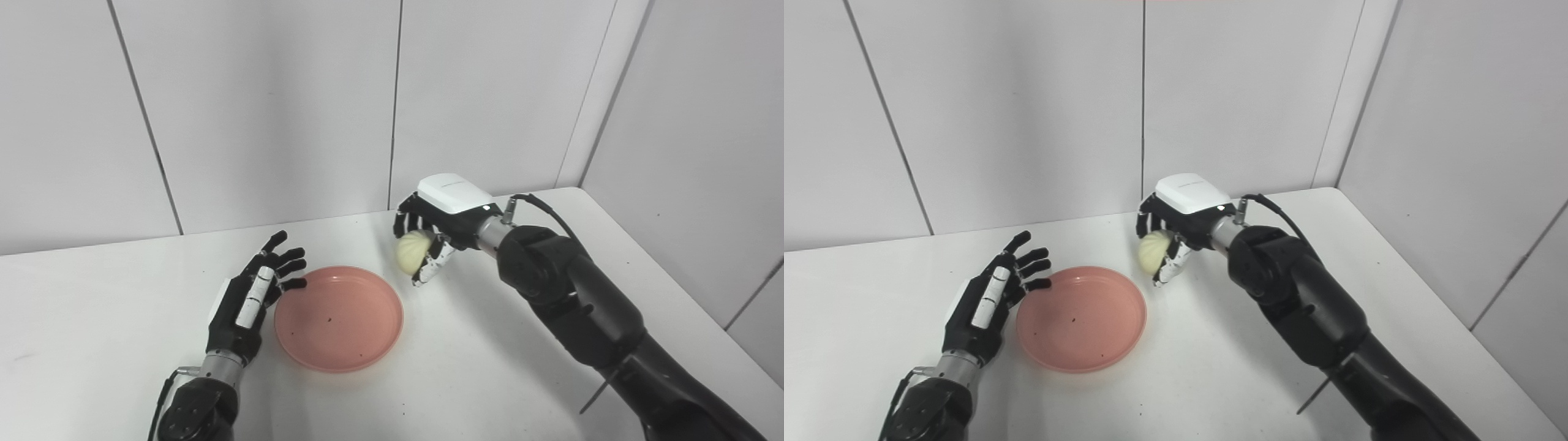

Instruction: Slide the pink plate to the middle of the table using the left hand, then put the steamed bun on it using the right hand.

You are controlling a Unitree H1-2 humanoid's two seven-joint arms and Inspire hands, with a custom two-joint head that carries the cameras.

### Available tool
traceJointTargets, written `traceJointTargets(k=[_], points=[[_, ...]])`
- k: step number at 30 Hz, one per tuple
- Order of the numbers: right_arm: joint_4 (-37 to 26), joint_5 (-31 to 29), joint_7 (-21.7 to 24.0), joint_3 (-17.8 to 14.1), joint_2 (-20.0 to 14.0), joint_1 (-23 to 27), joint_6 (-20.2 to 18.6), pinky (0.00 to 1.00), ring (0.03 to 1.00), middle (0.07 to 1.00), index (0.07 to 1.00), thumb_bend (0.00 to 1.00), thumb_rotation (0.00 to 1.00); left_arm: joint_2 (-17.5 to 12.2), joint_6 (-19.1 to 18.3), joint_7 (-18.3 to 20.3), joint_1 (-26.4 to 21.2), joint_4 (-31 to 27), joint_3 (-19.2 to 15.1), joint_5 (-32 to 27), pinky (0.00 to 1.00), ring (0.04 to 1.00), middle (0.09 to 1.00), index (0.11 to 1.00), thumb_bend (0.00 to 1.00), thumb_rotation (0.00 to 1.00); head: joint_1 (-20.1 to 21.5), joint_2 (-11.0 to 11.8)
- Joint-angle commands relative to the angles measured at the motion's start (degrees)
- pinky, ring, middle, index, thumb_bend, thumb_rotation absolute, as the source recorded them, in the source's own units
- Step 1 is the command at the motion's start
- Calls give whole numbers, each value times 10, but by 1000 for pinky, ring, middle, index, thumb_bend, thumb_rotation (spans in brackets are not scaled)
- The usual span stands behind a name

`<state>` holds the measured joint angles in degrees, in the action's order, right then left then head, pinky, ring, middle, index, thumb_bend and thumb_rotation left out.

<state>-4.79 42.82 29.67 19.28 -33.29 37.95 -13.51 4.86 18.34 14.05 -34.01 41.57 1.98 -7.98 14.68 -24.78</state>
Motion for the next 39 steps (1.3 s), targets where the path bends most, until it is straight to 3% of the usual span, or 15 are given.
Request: traceJointTargets(k=[1, 13, 18, 30, 39], points=[[-15, 10, -2, 0, 2, 32, 14, 337, 409, 493, 508, 519, 0, 14, 15, -3, 16, 16, 4, 4, 675, 782, 781, 851, 744, 768, -7, -1], [-4, 23, 13, 44, 63, 50, 30, 299, 389, 462, 519, 518, 0, 25, 29, -18, 5, 42, 7, 20, 652, 774, 770, 823, 745, 766, -41, -4], [-3, 18, 7, 54, 74, 41, 48, 352, 423, 481, 500, 520, 0, 31, 30, -24, 4, 41, 8, 28, 645, 766, 769, 815, 744, 779, -68, -13], [21, -7, -6, 51, 90, 6, 82, 273, 371, 447, 534, 513, 0, 41, 35, -40, -7, 55, 13, 47, 627, 744, 761, 791, 777, 793, -105, -23], [45, -7, -20, 49, 91, -1, 95, 292, 368, 456, 540, 512, 0, 45, 37, -40, -9, 58, 11, 49, 616, 733, 747, 784, 772, 785, -109, -25]])
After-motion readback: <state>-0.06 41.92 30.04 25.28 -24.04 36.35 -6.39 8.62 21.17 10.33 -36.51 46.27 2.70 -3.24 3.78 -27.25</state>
